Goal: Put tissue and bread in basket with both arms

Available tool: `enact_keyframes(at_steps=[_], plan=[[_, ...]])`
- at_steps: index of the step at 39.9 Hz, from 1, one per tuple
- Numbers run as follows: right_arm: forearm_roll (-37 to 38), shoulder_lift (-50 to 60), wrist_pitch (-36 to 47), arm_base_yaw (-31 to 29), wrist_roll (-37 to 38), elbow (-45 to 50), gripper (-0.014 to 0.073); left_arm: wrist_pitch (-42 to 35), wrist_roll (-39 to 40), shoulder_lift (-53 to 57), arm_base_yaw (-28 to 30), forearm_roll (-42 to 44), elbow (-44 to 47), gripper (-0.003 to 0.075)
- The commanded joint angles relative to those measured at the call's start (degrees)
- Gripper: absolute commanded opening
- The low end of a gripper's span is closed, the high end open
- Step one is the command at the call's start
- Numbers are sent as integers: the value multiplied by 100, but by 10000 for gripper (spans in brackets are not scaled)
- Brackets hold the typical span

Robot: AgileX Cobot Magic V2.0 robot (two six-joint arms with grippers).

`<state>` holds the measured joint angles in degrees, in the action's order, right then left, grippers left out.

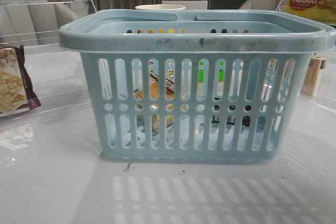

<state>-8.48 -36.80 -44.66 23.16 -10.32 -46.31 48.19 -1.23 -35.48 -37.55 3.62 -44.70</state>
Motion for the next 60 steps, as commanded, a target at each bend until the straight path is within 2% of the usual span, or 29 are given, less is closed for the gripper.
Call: enact_keyframes(at_steps=[1, 7, 12, 20, 25, 29, 41, 49, 54, 57, 60], plan=[[5, -35, 468, -5, -64, -146, 57, -466, 75, 4, -27, 1, -163, 91], [5, -35, 468, -5, -64, -146, 57, -606, 47, 208, 82, 153, -36, 92], [5, -35, 452, -5, -64, -146, 57, -909, 35, 559, 749, 412, 212, 92], [5, -35, 452, -5, -64, -146, 57, -2476, 35, 1396, 1991, 260, 1147, 92], [5, -35, 452, -5, -64, -146, 57, -3430, 35, 1962, 2551, 211, 1871, 92], [5, -35, 452, -5, -64, -146, 57, -3872, 35, 2324, 2888, 108, 2392, 92], [5, -35, 452, -5, -64, -146, 57, -4819, 159, 2876, 3173, -26, 3574, 92], [5, -35, 452, -5, -64, -146, 57, -4819, 159, 3369, 3669, -362, 4041, 92], [5, -35, 452, -5, -64, -146, 57, -4868, 123, 3695, 3679, -362, 4310, 92], [5, -35, 437, -5, -64, -146, 57, -5265, 123, 3696, 3668, -362, 4528, 92], [5, -35, 428, -5, -64, -146, 57, -5184, 92, 3696, 3668, -362, 4513, 92]])
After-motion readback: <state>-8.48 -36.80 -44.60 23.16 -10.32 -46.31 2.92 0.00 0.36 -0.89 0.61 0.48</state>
